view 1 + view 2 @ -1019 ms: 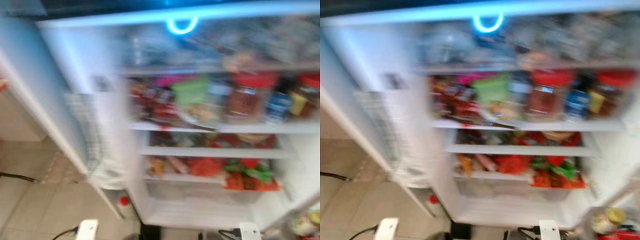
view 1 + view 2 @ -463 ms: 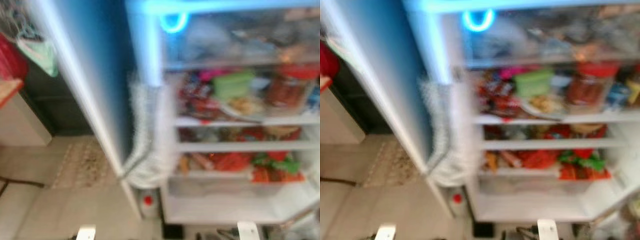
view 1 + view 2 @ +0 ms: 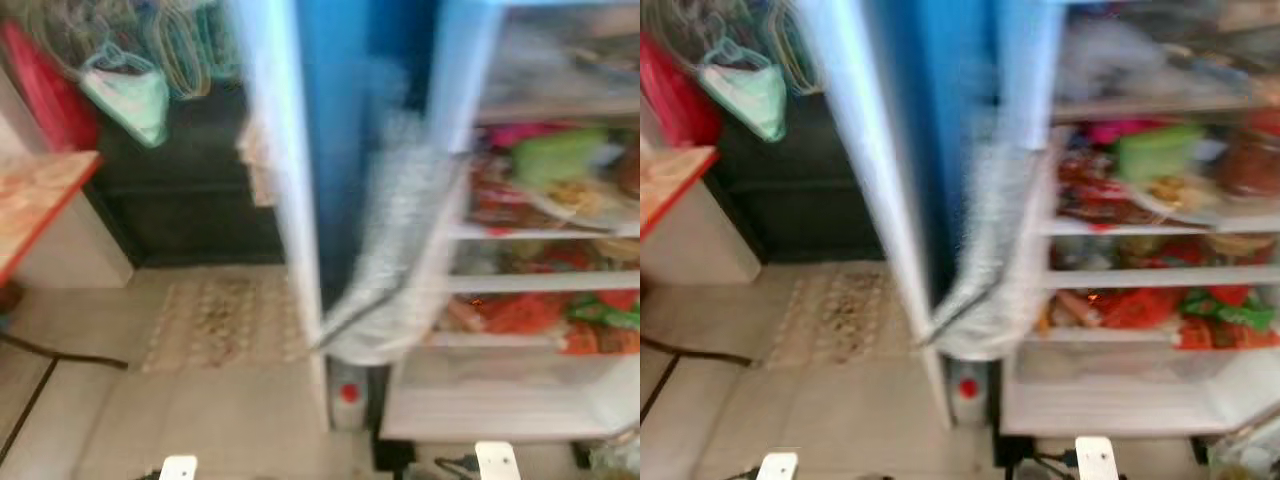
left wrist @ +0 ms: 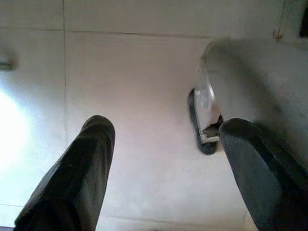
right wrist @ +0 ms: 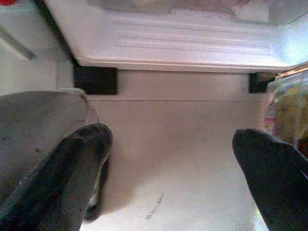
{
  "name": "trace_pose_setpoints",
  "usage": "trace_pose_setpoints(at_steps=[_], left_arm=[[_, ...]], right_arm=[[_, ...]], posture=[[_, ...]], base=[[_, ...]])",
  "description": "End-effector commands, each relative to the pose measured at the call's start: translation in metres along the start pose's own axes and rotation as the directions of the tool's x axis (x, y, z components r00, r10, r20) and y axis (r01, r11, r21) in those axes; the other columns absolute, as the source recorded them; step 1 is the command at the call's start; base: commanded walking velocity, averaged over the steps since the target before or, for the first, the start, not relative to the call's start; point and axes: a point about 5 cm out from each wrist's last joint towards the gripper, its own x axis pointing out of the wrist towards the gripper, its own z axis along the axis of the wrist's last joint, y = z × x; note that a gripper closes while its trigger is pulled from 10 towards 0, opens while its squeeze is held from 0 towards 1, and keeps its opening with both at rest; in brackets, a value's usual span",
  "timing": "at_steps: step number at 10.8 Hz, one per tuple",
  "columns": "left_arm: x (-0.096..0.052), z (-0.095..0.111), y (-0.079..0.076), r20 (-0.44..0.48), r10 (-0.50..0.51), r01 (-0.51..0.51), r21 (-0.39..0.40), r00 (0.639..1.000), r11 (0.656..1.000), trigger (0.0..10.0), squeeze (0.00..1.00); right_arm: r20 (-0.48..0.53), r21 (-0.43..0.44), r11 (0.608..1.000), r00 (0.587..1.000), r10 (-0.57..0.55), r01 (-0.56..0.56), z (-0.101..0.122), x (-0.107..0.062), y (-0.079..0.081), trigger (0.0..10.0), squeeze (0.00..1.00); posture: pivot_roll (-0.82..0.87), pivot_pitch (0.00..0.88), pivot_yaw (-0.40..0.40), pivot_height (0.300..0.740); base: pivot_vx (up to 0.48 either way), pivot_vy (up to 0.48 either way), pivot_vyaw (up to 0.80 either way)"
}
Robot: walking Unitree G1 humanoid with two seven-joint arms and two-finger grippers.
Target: Restocking fridge
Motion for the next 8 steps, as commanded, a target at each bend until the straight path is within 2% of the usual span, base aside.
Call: trace_pose_setpoints(at_steps=[1,7,8], left_arm=[[0.0000,-0.0007,-0.0004,-0.008,-0.004,0.004,0.011,1.000,1.000,10.0,0.00],[0.0000,-0.0007,-0.0004,-0.008,-0.004,0.004,0.011,1.000,1.000,10.0,0.00],[0.0000,-0.0030,-0.0016,-0.011,-0.003,0.003,0.015,1.000,1.000,10.0,0.00]], right_arm=[[-0.003,0.002,0.997,0.997,0.081,-0.081,-0.0005,-0.0025,0.0239,10.0,0.00],[-0.003,0.002,0.997,0.997,0.081,-0.081,-0.0005,-0.0025,0.0239,10.0,0.00],[-0.007,0.002,0.995,0.995,0.097,-0.097,-0.0006,-0.0021,0.0220,10.0,0.00]], posture=[[-0.17,0.013,0.112,0.660],[-0.17,0.013,0.112,0.660],[-0.16,0.000,0.089,0.665]], base=[[0.000,0.379,0.00],[0.000,0.379,0.00],[0.000,0.000,0.00]])
